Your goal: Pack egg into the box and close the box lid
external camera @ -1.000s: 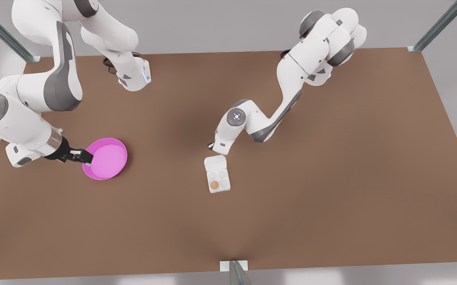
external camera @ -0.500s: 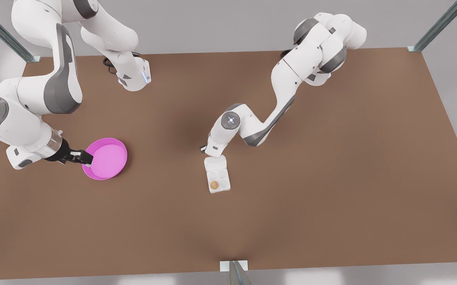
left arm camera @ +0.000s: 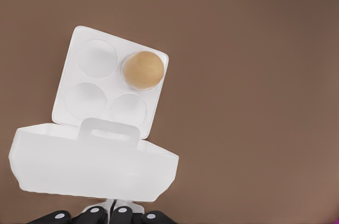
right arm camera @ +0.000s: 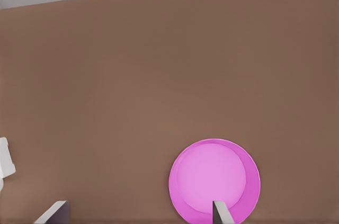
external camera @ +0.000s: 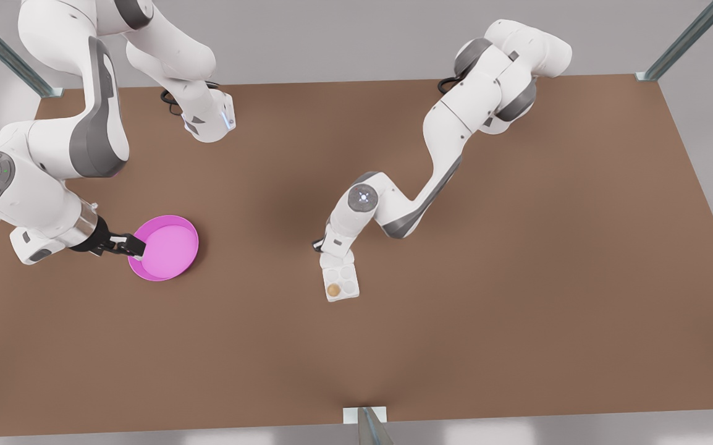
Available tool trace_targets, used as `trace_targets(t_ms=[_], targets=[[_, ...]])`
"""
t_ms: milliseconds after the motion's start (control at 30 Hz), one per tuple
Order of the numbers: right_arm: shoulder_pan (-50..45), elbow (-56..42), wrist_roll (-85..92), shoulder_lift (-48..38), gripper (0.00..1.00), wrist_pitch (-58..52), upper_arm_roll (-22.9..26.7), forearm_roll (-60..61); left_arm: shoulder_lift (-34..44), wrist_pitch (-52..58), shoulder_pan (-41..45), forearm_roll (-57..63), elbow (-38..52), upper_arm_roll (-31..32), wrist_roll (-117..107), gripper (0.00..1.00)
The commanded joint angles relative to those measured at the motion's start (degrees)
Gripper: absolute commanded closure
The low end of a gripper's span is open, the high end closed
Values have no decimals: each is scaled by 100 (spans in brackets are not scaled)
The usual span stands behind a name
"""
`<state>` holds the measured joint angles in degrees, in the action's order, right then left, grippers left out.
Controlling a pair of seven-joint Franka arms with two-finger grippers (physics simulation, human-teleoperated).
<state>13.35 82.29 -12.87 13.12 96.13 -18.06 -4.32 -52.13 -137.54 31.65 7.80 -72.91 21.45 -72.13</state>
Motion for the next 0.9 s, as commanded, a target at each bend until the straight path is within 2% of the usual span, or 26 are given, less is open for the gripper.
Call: trace_targets(t_ms=[0, 333, 433, 533, 567, 600, 633, 667, 700, 767, 800, 833, 867], targets=[[1, -3, 30, -3, 0, -6, -5, 2, -34, -1, 26, 2, 84, -18, 94, 79], [1, -3, 30, -3, 0, -6, -5, -7, -333, -9, 157, -7, 708, -106, -29, 79], [9, -3, 48, -3, 0, -6, 4, 2, -482, -10, 351, -7, 990, -413, -20, 79], [9, -3, 48, -3, 0, -6, 4, 2, -500, 52, 386, -15, 1069, -449, -3, 79], [1, -3, 48, 15, 0, -6, 4, 2, -203, 743, 246, -42, 1043, -440, 23, 79], [9, -3, 48, 15, 0, -6, 4, 2, 263, 2147, -236, -42, 999, -90, 41, 79], [9, -3, 48, 15, 0, -6, 4, 2, 790, 3949, -1175, -24, 999, 604, 496, 74], [9, -3, 48, 15, 0, -6, 4, 2, 1178, 5156, -1714, 221, 1007, 747, 901, 35], [1, -3, 39, 15, 0, -6, 4, -7, 1503, 5886, -2310, 371, 1007, 747, 1630, 0], [1, -12, 39, 15, 0, -6, 4, -7, 1811, 6529, -3207, 529, 1016, 764, 3736, 0], [1, -12, 39, 15, 0, -6, 4, -7, 1891, 6924, -3314, 1045, 999, 747, 5694, 0], [9, -12, 39, 15, 0, -6, 4, -7, 1960, 6978, -3306, 1057, 911, 677, 6149, 0], [9, -12, 39, 15, 0, -6, 4, -7, 3538, 5481, -2850, 210, -981, -628, 6841, 0]])
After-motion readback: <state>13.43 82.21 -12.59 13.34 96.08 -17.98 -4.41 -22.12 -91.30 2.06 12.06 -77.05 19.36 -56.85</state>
